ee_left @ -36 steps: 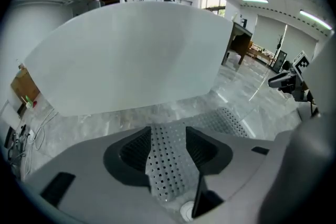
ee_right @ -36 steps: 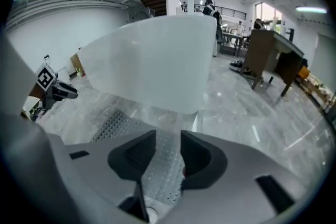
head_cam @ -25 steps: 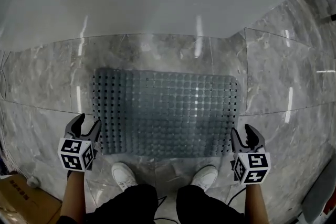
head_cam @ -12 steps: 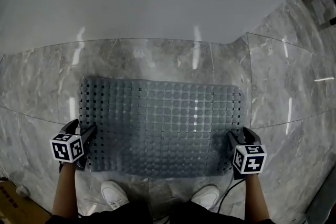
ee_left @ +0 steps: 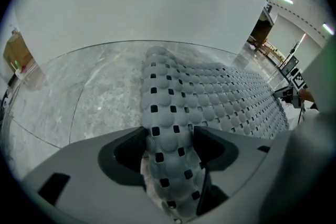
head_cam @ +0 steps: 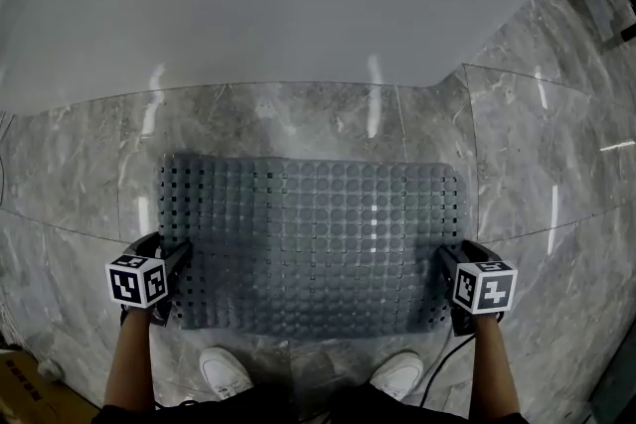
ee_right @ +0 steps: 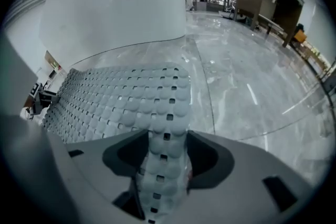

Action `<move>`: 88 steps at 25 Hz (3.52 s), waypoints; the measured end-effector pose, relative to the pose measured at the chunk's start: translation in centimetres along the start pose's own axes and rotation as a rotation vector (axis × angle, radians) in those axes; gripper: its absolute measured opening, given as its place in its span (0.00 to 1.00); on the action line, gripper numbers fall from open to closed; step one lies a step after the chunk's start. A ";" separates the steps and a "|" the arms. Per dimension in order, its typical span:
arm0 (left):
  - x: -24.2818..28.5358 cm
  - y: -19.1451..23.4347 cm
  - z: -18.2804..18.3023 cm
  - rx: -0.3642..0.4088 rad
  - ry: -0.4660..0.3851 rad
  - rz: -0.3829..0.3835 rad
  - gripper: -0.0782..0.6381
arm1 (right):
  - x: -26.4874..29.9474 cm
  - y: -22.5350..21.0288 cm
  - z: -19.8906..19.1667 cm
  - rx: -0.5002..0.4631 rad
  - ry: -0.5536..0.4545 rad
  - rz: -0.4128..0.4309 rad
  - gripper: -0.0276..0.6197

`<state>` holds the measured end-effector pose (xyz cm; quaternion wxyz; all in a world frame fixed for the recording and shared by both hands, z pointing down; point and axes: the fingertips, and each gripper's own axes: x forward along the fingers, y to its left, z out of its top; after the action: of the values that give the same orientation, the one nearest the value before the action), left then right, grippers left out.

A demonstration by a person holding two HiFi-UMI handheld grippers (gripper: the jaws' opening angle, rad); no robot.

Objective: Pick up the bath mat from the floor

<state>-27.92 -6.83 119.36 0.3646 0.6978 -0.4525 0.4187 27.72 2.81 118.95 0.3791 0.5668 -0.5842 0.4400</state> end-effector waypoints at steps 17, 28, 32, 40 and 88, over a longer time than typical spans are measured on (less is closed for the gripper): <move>-5.3 -4.6 2.5 0.086 -0.127 -0.111 0.21 | -5.3 4.4 1.8 -0.185 -0.142 0.005 0.15; -25.4 -10.6 13.3 0.119 -0.214 -0.120 0.19 | -26.5 8.7 11.7 -0.298 -0.239 -0.025 0.14; -35.5 -12.1 19.6 0.124 -0.280 -0.103 0.19 | -37.0 9.8 17.2 -0.317 -0.310 -0.056 0.14; -59.7 -15.0 31.1 0.105 -0.434 -0.061 0.19 | -61.4 12.5 28.1 -0.340 -0.467 -0.096 0.14; -103.0 -17.5 44.3 0.225 -1.065 0.137 0.19 | -103.3 14.9 40.4 -0.285 -1.102 -0.253 0.15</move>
<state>-24.94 -6.84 5.93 -0.0198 0.8169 -0.5714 0.0762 22.33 -1.81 7.21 0.1413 0.7210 -0.6764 -0.0516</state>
